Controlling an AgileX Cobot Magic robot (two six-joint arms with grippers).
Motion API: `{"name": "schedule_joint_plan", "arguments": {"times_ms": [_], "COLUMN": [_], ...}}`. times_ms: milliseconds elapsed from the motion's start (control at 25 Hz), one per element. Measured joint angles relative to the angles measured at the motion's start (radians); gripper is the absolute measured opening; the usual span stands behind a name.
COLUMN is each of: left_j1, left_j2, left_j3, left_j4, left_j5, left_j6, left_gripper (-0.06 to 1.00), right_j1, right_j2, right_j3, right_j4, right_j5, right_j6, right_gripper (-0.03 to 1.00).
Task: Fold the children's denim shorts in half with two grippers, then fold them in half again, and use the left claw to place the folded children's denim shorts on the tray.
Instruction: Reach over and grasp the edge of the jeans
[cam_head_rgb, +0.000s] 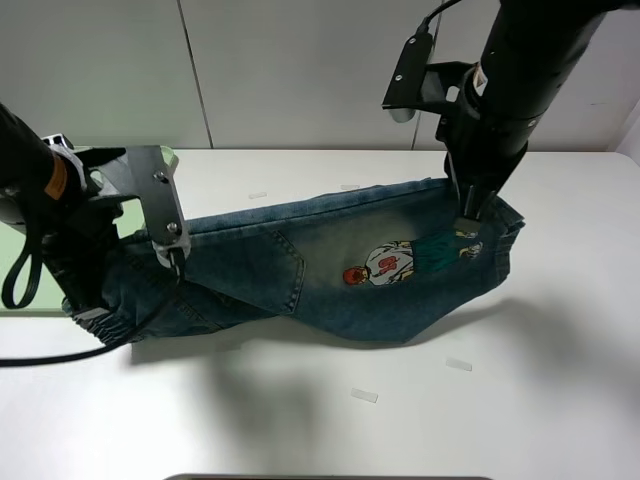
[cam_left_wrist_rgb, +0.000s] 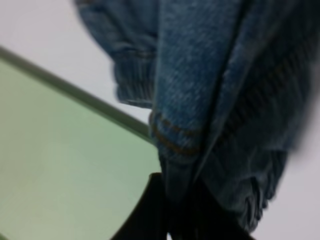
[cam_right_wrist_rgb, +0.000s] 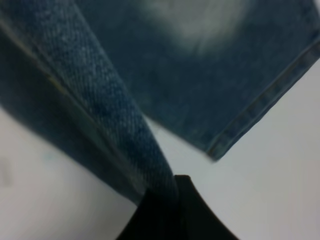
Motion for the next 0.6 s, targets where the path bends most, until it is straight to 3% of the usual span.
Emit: {"name": "schedule_joint_plan", "arguments": {"times_ms": [200, 600], "left_j1": [0.095, 0.102], "left_j2": [0.000, 0.099], "left_j3": [0.000, 0.002], "left_j4": [0.000, -0.017], "left_j5": [-0.102, -0.165], "left_j6": [0.000, 0.000], "left_gripper": [0.03, 0.03], "right_j1": [-0.004, -0.124], "right_j2": [0.069, 0.130], "right_j3": [-0.017, -0.030], "right_j4": [-0.063, -0.075], "right_j5": [-0.091, -0.325], "right_j6": [-0.012, -0.056], "right_gripper": [-0.03, -0.03]}}
